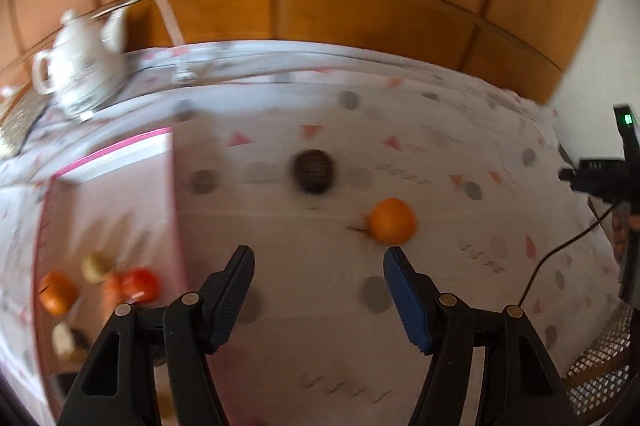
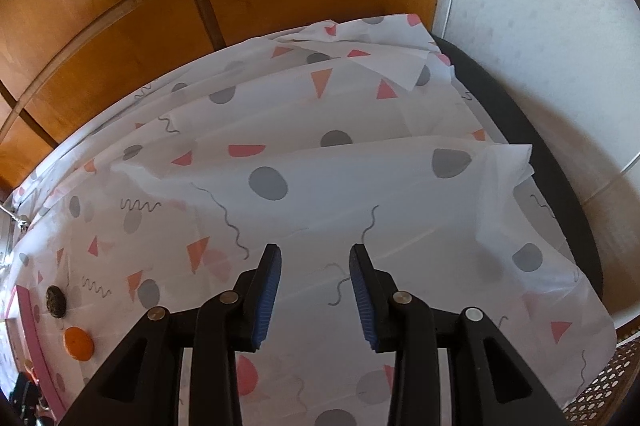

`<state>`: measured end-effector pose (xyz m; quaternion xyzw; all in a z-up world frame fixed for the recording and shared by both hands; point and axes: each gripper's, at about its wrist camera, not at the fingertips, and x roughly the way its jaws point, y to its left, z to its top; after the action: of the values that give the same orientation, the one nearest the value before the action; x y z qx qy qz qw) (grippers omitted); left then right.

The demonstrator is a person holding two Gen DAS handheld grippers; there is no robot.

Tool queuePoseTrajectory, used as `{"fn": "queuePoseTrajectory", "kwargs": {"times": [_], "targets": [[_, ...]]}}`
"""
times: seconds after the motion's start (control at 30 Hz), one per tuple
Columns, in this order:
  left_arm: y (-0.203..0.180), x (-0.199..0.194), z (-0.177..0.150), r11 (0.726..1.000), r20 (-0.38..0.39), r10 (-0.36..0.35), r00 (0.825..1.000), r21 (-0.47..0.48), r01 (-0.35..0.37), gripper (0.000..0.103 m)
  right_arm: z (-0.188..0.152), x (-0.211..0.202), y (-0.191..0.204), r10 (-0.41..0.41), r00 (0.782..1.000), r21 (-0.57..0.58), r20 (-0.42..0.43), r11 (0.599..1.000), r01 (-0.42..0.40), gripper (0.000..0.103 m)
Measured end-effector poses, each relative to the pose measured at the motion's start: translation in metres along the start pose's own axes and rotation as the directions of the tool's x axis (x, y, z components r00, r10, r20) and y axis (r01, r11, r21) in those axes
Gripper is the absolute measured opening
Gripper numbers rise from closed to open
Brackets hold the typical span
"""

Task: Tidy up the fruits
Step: 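Reach the left gripper to the small orange and grasp it, then lower the small orange into the pink tray and open the left gripper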

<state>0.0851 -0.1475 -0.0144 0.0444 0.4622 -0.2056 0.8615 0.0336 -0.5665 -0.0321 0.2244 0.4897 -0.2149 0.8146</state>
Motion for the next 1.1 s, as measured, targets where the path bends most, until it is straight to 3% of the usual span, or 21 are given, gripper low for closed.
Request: {"fn": "queuePoseTrajectory", "kwargs": {"times": [0.23, 0.47, 0.53, 0.57, 0.6, 0.83, 1.1], "targets": [[-0.036, 0.039, 0.010, 0.997, -0.065, -0.045, 0.997, 0.062, 0.049, 0.068, 0.000, -0.003, 0.007, 0.046, 0.999, -0.013, -0.001, 0.999, -0.046, 0.036], [-0.052, 0.083, 0.017, 0.996, -0.124, -0.026, 0.992, 0.085, 0.037, 0.067, 0.000, -0.004, 0.014, 0.073, 0.997, -0.031, -0.007, 0.997, -0.073, 0.036], [-0.052, 0.096, 0.017, 0.996, -0.157, -0.029, 0.987, 0.077, 0.042, 0.051, 0.000, -0.003, 0.015, 0.074, 0.997, -0.034, -0.009, 0.997, -0.075, 0.036], [-0.052, 0.099, 0.017, 0.997, -0.159, -0.024, 0.987, 0.075, 0.036, 0.048, 0.000, -0.003, 0.015, 0.076, 0.997, -0.036, -0.009, 0.996, -0.076, 0.036], [-0.053, 0.097, 0.017, 0.996, -0.141, -0.028, 0.990, 0.075, 0.039, 0.039, 0.000, -0.003, 0.015, 0.076, 0.997, -0.037, -0.010, 0.996, -0.076, 0.036], [-0.035, 0.074, 0.011, 0.998, -0.118, -0.061, 0.991, 0.026, 0.064, 0.039, 0.000, 0.000, 0.013, 0.064, 0.998, -0.035, -0.018, 0.997, -0.064, 0.036], [0.004, 0.020, 0.005, 0.997, -0.031, -0.057, 0.998, -0.050, 0.056, 0.039, -0.003, 0.003, 0.015, 0.044, 0.999, -0.057, -0.025, 0.997, -0.045, 0.036]]}}
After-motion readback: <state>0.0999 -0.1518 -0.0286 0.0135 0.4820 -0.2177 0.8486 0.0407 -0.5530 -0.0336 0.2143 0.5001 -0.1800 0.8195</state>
